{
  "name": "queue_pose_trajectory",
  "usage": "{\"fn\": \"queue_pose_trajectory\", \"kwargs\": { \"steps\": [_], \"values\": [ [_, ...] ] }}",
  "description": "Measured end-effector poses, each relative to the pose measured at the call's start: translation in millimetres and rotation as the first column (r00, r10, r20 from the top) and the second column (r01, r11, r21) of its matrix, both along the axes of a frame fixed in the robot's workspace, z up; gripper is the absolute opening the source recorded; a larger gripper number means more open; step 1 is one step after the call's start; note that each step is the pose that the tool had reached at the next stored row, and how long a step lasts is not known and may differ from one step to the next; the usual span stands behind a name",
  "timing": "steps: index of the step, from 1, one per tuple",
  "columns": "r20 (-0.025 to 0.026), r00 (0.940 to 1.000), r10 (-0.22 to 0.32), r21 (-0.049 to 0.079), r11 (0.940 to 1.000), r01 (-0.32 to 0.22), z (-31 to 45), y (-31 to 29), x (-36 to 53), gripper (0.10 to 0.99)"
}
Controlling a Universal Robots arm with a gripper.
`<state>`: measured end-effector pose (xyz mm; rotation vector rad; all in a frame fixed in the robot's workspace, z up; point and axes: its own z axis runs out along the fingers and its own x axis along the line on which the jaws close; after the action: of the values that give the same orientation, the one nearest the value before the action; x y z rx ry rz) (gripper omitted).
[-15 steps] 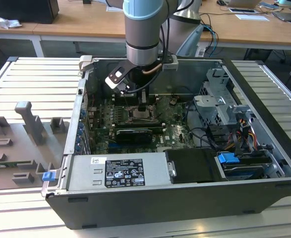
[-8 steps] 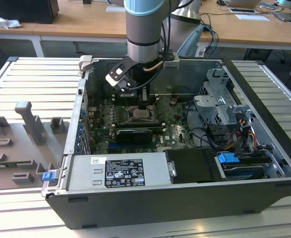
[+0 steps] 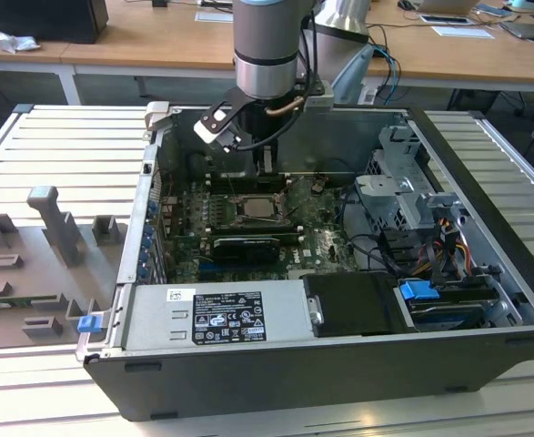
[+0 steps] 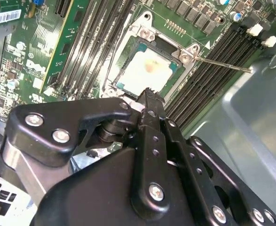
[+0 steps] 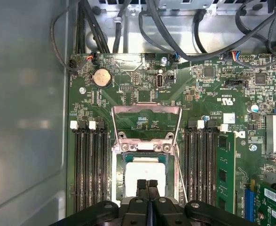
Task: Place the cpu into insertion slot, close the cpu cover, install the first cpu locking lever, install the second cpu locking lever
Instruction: 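Close the cpu cover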
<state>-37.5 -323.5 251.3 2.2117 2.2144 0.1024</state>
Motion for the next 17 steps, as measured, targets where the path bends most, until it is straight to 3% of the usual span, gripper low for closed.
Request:
{"fn": "queue_pose_trajectory", "kwargs": {
  "steps": [3,8,12,17],
  "values": [
    [0.0003,1.0000,0.000,0.000,1.0000,0.000,6.7,0.0,0.1,0.106],
    [0.0001,1.0000,0.000,0.000,1.0000,0.000,7.3,0.0,2.3,0.106],
    [0.0002,1.0000,0.000,0.000,1.0000,0.000,19.7,0.0,2.6,0.106],
    [-0.0006,1.0000,0.000,-0.001,1.0000,0.000,19.7,0.0,19.1,0.106]
  ]
}}
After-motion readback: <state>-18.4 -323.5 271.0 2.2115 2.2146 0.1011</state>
